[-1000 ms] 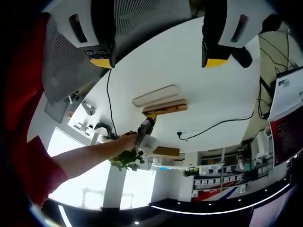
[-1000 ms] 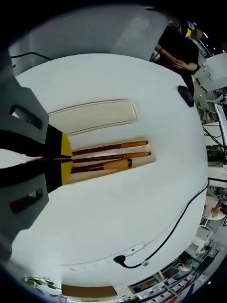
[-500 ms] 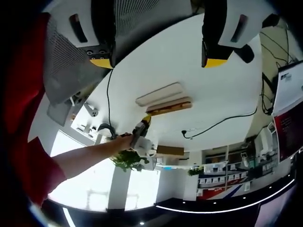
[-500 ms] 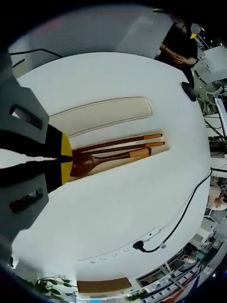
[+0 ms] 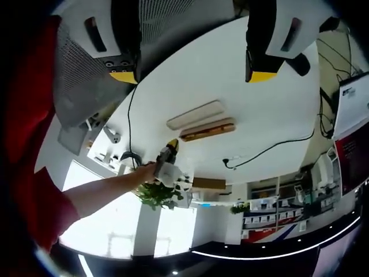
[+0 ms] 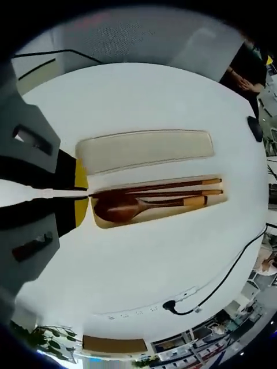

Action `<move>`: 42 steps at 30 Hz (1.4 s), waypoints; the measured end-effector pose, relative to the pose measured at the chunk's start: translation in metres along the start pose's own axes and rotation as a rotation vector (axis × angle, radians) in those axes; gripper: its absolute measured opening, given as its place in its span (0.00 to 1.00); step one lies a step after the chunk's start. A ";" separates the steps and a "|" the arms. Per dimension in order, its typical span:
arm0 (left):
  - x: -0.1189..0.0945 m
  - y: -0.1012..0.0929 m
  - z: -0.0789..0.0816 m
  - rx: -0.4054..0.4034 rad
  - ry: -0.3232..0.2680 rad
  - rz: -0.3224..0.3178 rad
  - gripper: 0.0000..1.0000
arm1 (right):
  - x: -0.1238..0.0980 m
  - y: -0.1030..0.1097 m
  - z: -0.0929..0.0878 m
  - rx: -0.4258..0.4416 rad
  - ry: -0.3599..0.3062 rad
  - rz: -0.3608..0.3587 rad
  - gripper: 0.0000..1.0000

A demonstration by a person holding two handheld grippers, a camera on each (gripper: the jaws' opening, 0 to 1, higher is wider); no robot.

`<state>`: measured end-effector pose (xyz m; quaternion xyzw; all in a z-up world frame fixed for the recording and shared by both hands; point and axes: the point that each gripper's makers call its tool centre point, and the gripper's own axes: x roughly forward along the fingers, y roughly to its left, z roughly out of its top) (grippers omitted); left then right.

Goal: Arrange the utensils inside the cutlery case until each visible utensil rests in its matching compartment.

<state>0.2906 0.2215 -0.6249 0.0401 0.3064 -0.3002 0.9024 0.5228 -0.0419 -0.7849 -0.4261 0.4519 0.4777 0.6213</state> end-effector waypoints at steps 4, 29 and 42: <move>0.000 0.001 -0.001 -0.002 0.002 0.005 0.75 | 0.005 -0.003 -0.003 -0.007 0.008 -0.012 0.00; -0.004 0.001 -0.006 -0.010 0.017 0.016 0.75 | 0.011 -0.008 0.004 0.033 0.004 -0.004 0.00; -0.005 0.002 -0.006 -0.018 0.017 0.027 0.75 | 0.000 -0.031 0.011 0.070 -0.042 -0.059 0.00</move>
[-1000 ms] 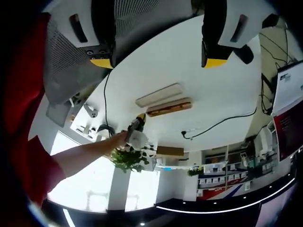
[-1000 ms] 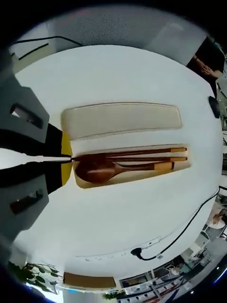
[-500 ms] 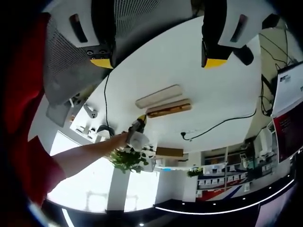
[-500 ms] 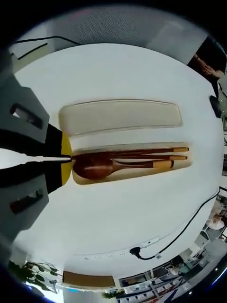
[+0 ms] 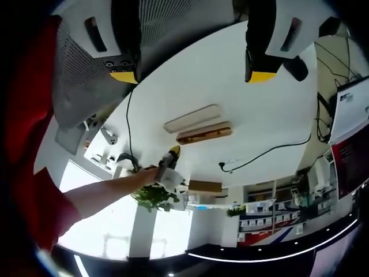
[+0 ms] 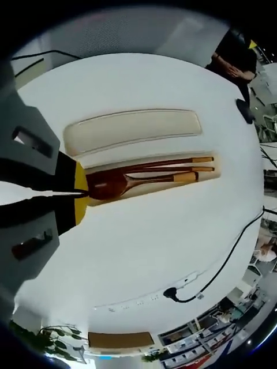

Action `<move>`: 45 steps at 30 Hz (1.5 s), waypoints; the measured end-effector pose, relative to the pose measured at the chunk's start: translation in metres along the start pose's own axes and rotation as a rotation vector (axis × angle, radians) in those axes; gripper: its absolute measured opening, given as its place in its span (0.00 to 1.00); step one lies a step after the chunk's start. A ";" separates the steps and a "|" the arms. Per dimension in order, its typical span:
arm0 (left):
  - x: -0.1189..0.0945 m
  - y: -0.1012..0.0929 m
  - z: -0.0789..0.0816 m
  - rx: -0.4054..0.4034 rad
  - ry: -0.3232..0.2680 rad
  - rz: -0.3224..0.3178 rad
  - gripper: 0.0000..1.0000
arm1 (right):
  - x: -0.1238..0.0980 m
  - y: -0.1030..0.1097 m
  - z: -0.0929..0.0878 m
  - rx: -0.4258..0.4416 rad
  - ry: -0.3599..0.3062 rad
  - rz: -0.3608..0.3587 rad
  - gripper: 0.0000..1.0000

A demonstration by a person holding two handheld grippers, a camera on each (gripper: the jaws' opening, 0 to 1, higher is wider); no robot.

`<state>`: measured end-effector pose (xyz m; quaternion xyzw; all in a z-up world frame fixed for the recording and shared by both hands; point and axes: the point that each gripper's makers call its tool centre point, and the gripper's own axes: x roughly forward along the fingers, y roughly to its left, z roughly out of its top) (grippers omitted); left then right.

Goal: Arrange the utensils inside the cutlery case until each visible utensil rests in its matching compartment.

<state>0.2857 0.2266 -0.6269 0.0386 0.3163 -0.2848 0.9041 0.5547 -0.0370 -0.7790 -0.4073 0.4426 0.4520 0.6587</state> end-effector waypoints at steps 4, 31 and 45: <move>0.000 0.000 0.003 -0.010 -0.012 -0.002 0.76 | -0.001 0.002 0.002 0.006 -0.008 0.002 0.00; 0.011 0.016 0.053 0.067 -0.148 -0.061 0.84 | -0.052 0.045 0.022 0.356 -0.303 -0.102 0.27; 0.045 0.025 0.050 0.125 -0.182 -0.139 0.87 | -0.106 0.055 0.010 0.443 -0.460 -0.250 0.50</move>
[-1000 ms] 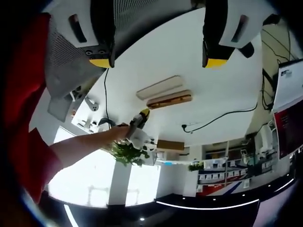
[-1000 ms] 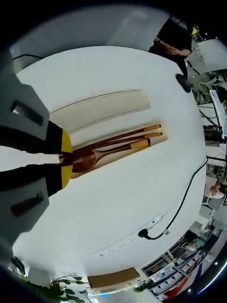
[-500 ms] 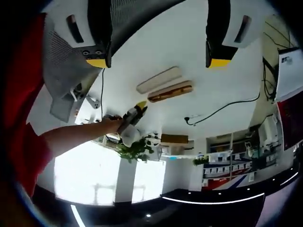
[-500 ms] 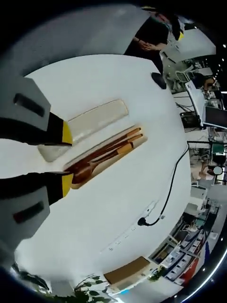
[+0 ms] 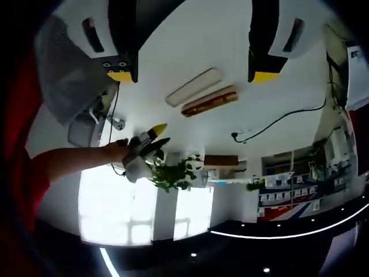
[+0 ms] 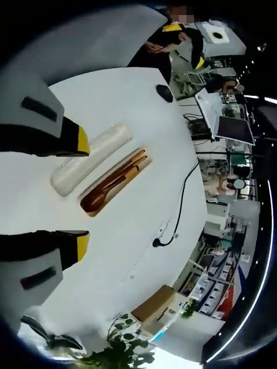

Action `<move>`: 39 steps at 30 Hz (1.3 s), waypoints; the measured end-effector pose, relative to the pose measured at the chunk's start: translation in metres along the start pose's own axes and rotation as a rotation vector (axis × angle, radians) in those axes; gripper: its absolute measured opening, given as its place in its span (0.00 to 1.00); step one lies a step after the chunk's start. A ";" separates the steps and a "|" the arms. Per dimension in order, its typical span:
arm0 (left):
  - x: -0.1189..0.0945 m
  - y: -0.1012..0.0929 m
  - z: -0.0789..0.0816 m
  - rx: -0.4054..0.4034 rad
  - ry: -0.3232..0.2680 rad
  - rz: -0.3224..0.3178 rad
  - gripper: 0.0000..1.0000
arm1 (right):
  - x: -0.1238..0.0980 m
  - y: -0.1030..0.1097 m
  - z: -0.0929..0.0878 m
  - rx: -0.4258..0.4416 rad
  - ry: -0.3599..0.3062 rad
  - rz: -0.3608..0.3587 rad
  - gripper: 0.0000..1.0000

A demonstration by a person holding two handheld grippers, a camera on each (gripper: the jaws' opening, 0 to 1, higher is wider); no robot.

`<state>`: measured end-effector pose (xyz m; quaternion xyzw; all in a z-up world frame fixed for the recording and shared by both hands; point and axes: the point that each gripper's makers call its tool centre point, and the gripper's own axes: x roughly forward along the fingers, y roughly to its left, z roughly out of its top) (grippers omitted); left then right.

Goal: Arrange the utensils inside the cutlery case until each visible utensil rests in its matching compartment.

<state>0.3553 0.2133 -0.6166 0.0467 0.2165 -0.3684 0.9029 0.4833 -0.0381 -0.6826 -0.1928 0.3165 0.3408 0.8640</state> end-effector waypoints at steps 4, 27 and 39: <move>0.012 0.004 -0.002 -0.004 0.025 -0.017 0.92 | -0.003 0.002 -0.001 0.084 -0.048 -0.018 0.54; 0.114 0.046 -0.045 0.093 0.137 -0.040 0.84 | 0.009 -0.002 -0.052 0.029 -0.020 -0.008 0.67; 0.159 0.042 -0.077 0.057 0.213 -0.070 0.81 | 0.048 0.013 -0.075 -0.091 0.066 0.075 0.70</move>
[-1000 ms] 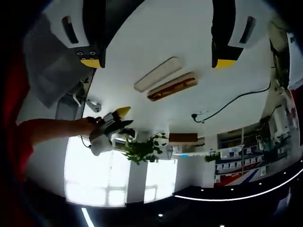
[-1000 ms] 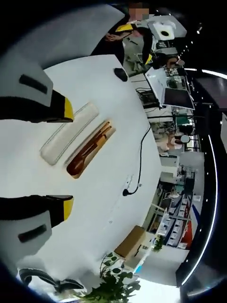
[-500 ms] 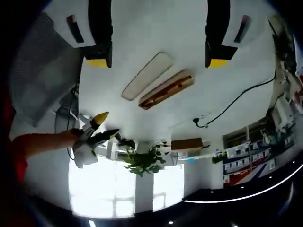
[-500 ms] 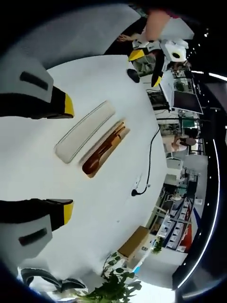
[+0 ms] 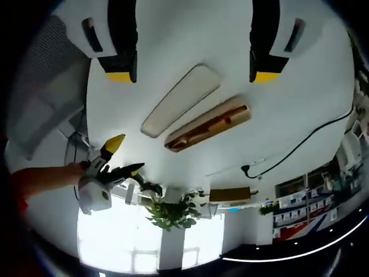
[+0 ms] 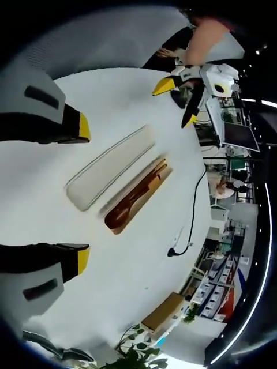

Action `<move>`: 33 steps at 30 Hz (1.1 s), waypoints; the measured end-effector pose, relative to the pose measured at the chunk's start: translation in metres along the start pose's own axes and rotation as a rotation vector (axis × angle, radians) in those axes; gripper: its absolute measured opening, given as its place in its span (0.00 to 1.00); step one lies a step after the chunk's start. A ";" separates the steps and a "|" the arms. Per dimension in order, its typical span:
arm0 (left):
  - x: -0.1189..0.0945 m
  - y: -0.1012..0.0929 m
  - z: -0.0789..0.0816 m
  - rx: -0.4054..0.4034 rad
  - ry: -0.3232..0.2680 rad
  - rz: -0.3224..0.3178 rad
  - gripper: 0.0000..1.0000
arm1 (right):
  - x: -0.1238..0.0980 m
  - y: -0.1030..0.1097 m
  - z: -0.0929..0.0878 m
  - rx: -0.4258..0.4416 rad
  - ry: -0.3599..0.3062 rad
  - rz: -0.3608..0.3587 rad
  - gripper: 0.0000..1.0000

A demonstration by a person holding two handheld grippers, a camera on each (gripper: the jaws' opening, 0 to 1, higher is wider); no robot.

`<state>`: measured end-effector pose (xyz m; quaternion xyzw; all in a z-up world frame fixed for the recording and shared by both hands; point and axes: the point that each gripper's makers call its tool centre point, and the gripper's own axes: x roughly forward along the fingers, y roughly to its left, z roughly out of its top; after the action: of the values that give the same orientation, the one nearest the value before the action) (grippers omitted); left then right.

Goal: Arrange the utensils inside the cutlery case until each visible utensil rests in its matching compartment.

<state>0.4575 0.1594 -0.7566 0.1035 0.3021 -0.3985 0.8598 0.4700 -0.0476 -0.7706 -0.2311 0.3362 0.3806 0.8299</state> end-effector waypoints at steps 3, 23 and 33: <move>0.015 -0.002 -0.004 0.045 0.035 -0.016 0.80 | 0.010 -0.003 -0.004 0.004 0.013 0.001 0.67; 0.067 0.014 -0.033 0.100 0.149 -0.027 0.67 | 0.044 -0.006 -0.025 0.069 0.071 0.072 0.57; 0.072 0.010 -0.025 0.139 0.132 -0.036 0.56 | 0.050 -0.001 -0.026 0.072 0.032 0.099 0.57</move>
<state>0.4895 0.1318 -0.8207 0.1837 0.3316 -0.4261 0.8214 0.4853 -0.0413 -0.8251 -0.1900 0.3741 0.4050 0.8124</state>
